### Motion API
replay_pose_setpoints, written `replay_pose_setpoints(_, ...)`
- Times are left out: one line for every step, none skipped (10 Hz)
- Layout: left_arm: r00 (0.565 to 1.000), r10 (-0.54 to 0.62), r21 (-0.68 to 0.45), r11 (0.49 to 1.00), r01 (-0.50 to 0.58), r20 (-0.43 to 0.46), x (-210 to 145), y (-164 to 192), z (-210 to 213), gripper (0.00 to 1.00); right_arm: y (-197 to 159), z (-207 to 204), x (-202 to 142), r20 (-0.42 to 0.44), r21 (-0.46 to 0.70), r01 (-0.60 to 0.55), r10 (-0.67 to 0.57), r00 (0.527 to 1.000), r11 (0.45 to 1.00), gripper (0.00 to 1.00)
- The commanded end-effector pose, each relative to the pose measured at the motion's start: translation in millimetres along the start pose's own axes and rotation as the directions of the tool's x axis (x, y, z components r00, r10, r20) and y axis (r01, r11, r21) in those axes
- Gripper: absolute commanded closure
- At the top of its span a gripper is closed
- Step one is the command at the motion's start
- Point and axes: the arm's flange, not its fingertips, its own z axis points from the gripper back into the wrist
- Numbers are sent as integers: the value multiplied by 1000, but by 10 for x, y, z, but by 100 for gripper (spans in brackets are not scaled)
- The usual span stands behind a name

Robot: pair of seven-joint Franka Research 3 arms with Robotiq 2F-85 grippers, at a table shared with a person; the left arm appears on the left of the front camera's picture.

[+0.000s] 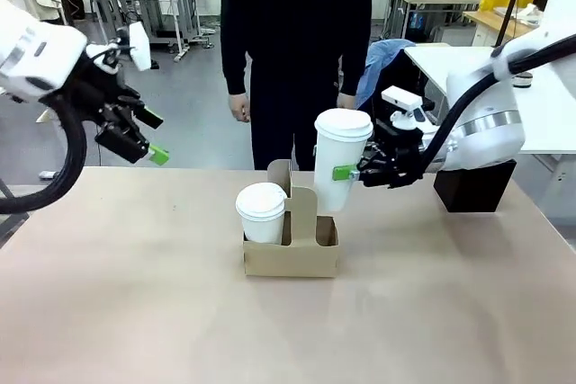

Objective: Pour a drink into a cup and package it in a carrier.
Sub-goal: Insert the held 600 ml Paper Cup into the Cup Carrier.

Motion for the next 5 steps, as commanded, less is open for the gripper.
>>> replay_pose_setpoints(996,-63,-4,998,63,66,-264,20,-103,0,-73,-66,-48,-8,46,-34,35,999,998,19)
replay_pose_setpoints(995,-77,-11,997,78,58,-346,45,-123,0,-68,-110,-104,-13,57,-24,25,1000,998,19)
replay_pose_setpoints(997,-62,-37,997,64,54,-383,69,-158,0,-69,-136,-174,-14,71,-14,15,1000,997,19)
replay_pose_setpoints(998,-53,3,999,53,17,-249,52,-38,0,-73,-158,-235,-11,78,-5,6,1000,997,19)
replay_pose_setpoints(998,-53,3,999,53,17,-249,52,-38,0,-70,-169,-283,-8,82,6,-6,1000,997,19)
